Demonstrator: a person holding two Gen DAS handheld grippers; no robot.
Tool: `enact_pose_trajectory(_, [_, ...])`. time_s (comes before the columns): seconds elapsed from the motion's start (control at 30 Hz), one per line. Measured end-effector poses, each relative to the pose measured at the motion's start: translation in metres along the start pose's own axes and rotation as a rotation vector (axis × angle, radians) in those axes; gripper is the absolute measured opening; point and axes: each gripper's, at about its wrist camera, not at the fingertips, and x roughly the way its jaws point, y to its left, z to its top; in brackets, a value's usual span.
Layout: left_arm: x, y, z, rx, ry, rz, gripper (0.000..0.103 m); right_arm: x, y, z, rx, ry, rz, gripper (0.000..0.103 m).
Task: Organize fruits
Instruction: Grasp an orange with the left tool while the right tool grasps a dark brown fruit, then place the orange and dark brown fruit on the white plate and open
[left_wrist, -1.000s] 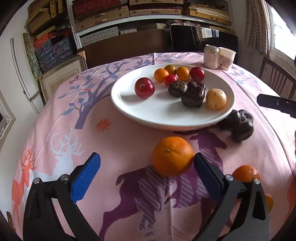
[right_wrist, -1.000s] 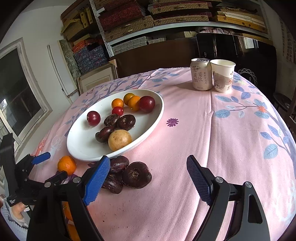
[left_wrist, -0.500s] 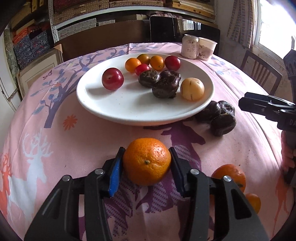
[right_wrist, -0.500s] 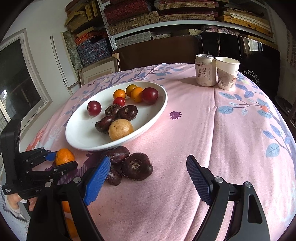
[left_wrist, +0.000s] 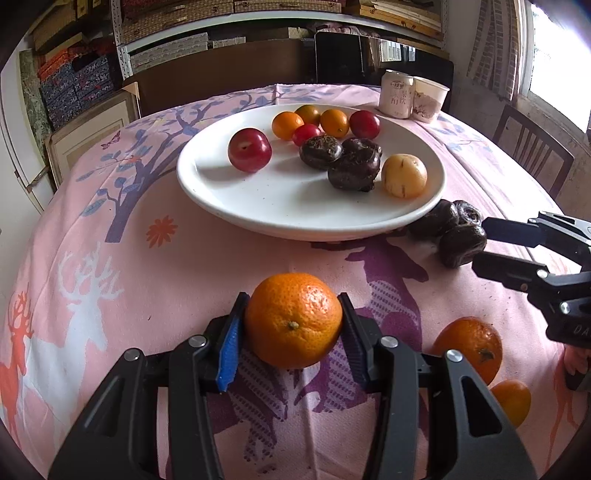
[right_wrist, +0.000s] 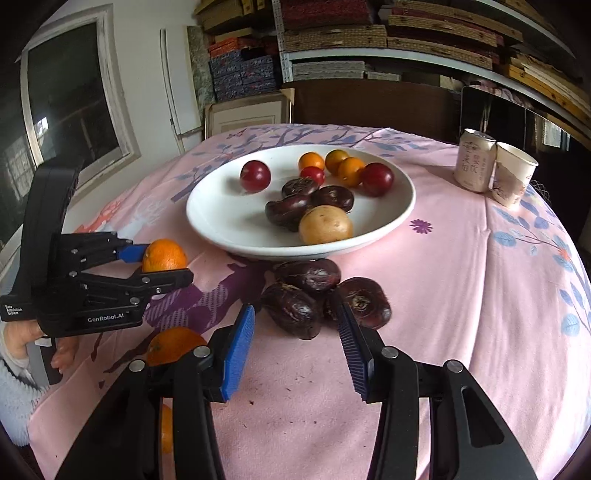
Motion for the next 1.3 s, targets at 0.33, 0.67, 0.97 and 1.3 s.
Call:
enact_pose_trajectory(0.33, [0.003,0.006,0.002,-0.034,0.001,-0.041,0.047,0.023,-0.004,0.002,0.056,0.095,0.046,0.029])
enact_pose_trajectory(0.67, [-0.003,0.007,0.003,-0.071,-0.032,-0.08,0.046,0.018,-0.004,0.001,0.063,0.08,0.081,0.023])
enact_pose_trajectory(0.97, [-0.055,0.002,0.0,-0.085,-0.185,-0.092,0.046,-0.001,-0.008,-0.005,0.097,0.033,0.118,0.022])
enact_pose_trajectory(1.3, [-0.022,0.02,0.061,-0.119,-0.141,-0.081,0.046,-0.016,-0.028,0.032,0.18,-0.062,0.138,0.022])
